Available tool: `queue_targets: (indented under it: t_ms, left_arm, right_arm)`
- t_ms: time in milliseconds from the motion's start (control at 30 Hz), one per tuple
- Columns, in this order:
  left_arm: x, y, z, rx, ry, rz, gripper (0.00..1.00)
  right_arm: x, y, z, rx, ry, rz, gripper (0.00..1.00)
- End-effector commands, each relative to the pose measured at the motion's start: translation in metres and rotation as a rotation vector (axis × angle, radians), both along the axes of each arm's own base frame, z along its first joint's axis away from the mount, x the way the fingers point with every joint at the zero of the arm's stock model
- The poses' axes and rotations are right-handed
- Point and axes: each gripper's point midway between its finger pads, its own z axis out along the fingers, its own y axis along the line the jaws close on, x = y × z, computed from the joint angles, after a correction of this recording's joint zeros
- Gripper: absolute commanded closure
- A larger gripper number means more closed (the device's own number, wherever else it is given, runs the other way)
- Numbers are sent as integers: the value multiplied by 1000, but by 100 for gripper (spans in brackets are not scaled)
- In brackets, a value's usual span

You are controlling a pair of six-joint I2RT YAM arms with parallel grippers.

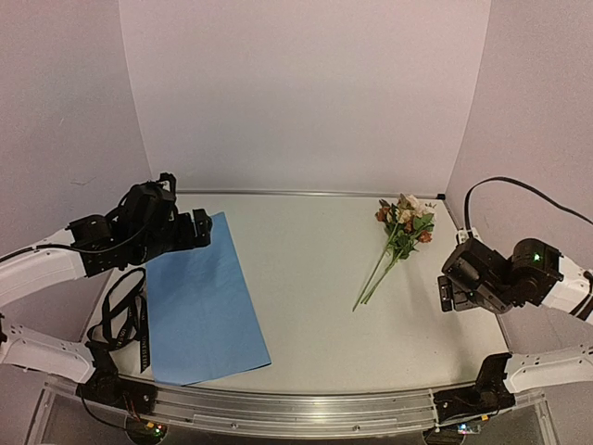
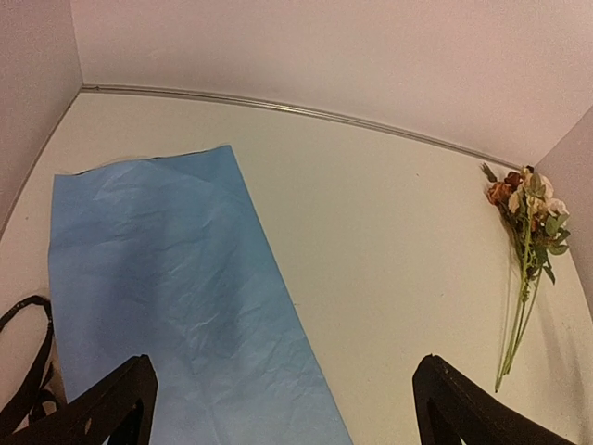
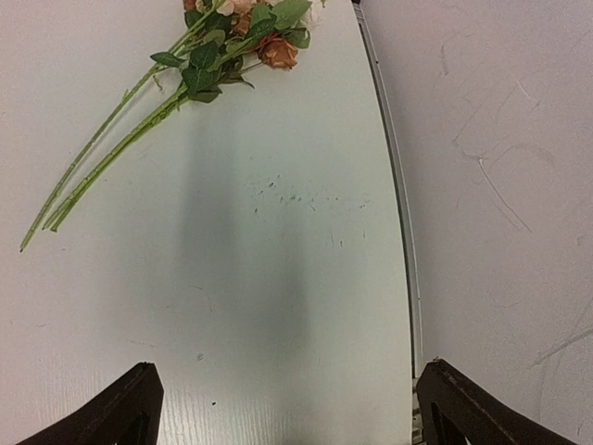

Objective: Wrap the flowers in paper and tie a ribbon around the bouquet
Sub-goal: Pick up the folded wrapping paper from the corner of the board.

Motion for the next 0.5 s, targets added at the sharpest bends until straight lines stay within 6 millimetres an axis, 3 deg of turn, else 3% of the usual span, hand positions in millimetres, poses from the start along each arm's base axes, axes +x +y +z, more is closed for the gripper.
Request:
queue_targets:
  t_ms: [0, 333, 467]
  left_arm:
    - [7, 47, -6, -34, 34, 168, 0]
    - [39, 139, -70, -60, 215, 397, 0]
    - [50, 155, -92, -108, 255, 420, 0]
  right_arm:
    - [0, 10, 2, -13, 47, 44, 2]
    - [4, 69, -25, 67, 237, 164, 2]
    - [5, 81, -35, 86, 267, 181, 2]
